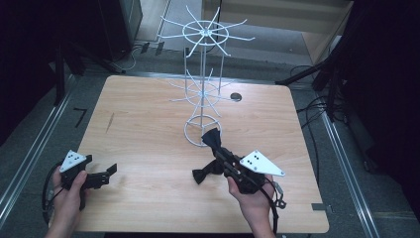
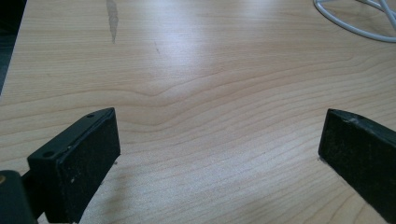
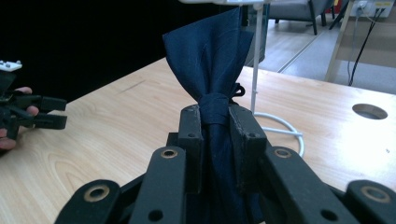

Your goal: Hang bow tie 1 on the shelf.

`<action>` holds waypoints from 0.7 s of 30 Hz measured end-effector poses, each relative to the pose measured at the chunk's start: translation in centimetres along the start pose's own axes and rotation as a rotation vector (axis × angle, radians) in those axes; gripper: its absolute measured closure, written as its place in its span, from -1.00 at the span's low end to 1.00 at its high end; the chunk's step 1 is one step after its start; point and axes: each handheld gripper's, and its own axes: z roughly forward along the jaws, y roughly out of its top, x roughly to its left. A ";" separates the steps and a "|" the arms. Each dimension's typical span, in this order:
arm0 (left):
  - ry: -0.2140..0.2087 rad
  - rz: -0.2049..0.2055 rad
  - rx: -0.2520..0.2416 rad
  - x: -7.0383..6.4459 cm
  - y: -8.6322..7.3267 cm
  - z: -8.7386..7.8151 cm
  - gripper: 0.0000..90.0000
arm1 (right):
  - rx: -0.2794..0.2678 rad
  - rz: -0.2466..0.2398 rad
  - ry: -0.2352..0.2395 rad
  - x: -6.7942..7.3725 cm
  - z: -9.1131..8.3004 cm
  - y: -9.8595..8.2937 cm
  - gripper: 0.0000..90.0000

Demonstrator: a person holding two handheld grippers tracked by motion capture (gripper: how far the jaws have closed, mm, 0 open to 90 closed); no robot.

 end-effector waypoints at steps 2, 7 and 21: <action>-0.001 0.000 -0.001 0.0 0.0 0.0 -1.00 | -0.002 -0.001 -0.001 -0.1 0.0 0.1 0.72; 0.000 0.001 0.000 0.0 0.0 0.0 -1.00 | -0.018 -0.004 -0.002 -0.5 0.1 0.8 0.72; -0.001 0.001 0.003 0.0 0.0 0.0 -1.00 | -0.064 -0.017 0.001 -1.2 0.3 2.5 0.72</action>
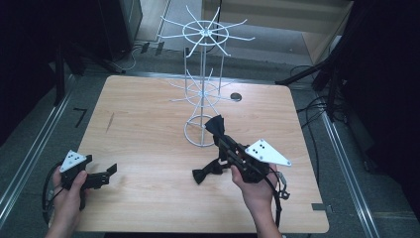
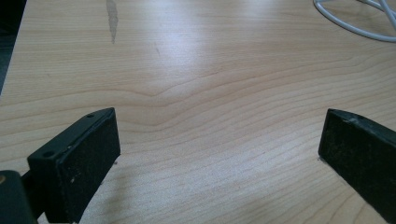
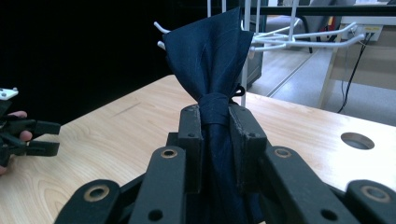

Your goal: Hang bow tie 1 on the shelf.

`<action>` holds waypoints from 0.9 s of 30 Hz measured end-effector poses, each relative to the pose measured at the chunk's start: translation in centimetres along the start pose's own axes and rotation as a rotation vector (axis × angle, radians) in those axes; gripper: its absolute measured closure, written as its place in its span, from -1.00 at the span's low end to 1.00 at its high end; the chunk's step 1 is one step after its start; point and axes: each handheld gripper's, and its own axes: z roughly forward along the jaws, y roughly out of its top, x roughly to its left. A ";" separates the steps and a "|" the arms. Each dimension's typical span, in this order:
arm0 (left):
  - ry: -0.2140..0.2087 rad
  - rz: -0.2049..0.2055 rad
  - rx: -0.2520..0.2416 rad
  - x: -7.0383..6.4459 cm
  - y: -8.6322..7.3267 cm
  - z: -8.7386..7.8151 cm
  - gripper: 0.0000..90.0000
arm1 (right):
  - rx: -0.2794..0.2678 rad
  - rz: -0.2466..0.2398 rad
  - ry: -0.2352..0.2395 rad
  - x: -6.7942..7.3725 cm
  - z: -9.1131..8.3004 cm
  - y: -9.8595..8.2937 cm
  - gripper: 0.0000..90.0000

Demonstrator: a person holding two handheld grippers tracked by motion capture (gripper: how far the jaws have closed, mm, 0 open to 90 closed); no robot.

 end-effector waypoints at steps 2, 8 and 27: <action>0.000 0.001 0.002 0.0 0.0 0.0 -1.00 | -0.006 0.002 0.002 -0.1 0.1 0.3 0.72; -0.001 0.002 0.004 0.0 0.0 0.0 -1.00 | -0.030 0.004 0.007 -0.2 0.5 1.1 0.72; -0.002 0.002 0.003 0.0 0.0 0.0 -1.00 | -0.066 0.008 0.020 -1.1 1.1 3.5 0.72</action>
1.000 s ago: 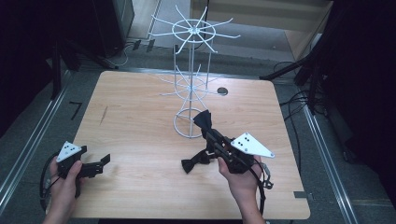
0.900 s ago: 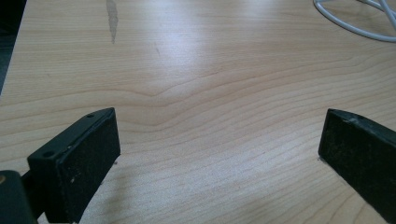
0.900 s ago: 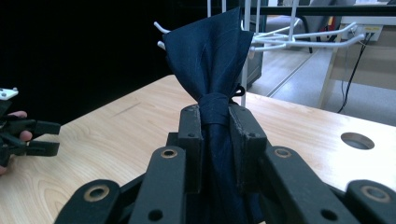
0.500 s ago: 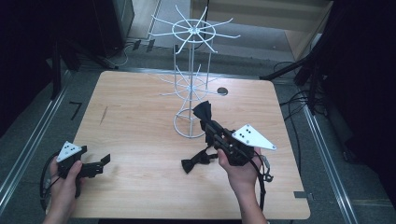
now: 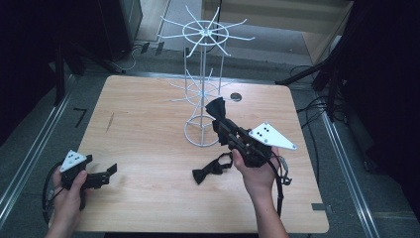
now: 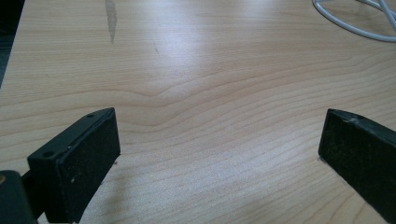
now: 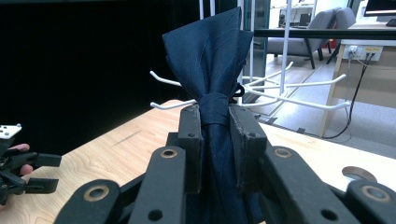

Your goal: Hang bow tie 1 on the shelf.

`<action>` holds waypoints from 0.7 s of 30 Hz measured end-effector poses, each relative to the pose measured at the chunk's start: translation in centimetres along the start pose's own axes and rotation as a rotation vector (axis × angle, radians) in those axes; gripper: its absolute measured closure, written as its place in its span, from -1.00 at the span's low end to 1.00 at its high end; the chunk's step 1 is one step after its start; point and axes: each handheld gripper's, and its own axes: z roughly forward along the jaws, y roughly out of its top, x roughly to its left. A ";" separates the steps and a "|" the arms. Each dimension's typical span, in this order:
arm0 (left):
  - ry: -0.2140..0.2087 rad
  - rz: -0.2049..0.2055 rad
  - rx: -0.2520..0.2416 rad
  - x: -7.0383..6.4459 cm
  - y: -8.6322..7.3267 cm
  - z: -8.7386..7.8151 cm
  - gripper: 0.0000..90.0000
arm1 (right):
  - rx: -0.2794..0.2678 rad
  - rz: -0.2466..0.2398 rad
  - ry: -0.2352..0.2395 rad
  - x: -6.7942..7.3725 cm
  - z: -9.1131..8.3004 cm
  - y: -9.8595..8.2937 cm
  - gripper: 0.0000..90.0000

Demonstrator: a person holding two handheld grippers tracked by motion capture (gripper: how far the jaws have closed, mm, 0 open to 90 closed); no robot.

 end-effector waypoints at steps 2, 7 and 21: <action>0.000 -0.001 -0.001 0.0 0.0 0.0 -1.00 | 0.000 0.004 0.006 0.0 0.1 0.2 0.72; 0.001 -0.001 -0.001 0.0 0.0 0.0 -1.00 | -0.004 -0.003 0.030 0.1 0.3 0.6 0.72; -0.001 0.003 -0.002 0.0 0.0 0.0 -1.00 | -0.027 0.006 0.027 -1.1 0.6 1.5 0.71</action>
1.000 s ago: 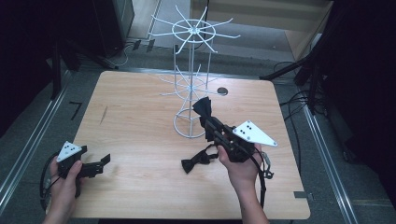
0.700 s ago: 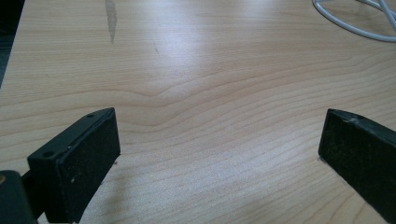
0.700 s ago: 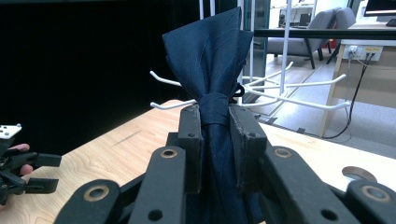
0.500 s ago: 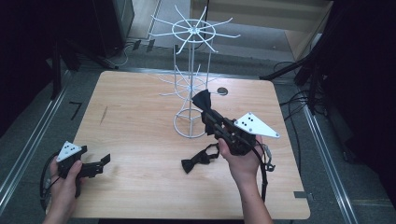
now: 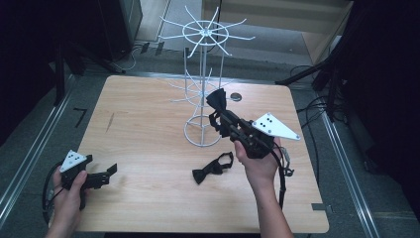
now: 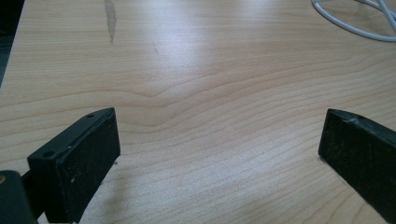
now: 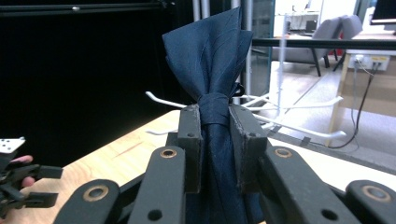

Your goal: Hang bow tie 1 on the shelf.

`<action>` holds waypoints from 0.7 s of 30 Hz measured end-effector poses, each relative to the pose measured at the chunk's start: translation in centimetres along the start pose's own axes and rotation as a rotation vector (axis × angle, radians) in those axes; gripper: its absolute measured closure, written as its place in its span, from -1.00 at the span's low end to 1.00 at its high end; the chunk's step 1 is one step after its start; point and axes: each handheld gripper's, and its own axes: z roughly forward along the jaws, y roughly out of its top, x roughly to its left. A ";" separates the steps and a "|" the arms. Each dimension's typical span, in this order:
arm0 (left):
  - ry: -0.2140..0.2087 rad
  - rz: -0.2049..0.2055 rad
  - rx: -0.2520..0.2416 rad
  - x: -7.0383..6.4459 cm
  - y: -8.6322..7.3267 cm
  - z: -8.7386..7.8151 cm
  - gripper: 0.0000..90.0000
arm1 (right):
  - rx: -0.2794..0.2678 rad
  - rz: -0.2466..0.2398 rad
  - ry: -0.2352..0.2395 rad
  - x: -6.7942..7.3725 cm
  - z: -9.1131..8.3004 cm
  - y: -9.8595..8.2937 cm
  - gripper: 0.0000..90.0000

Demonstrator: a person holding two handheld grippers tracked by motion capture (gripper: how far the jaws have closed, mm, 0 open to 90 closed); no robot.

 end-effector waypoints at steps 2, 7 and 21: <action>0.001 0.002 -0.001 0.0 0.0 0.0 -1.00 | 0.001 0.019 -0.012 -0.6 0.0 -0.3 0.71; 0.001 0.000 -0.003 0.0 0.0 0.0 -1.00 | 0.023 0.069 -0.056 -2.1 0.4 -1.5 0.71; -0.001 -0.001 -0.004 0.0 0.0 0.0 -1.00 | 0.052 0.240 -0.026 -4.6 1.7 -3.5 0.70</action>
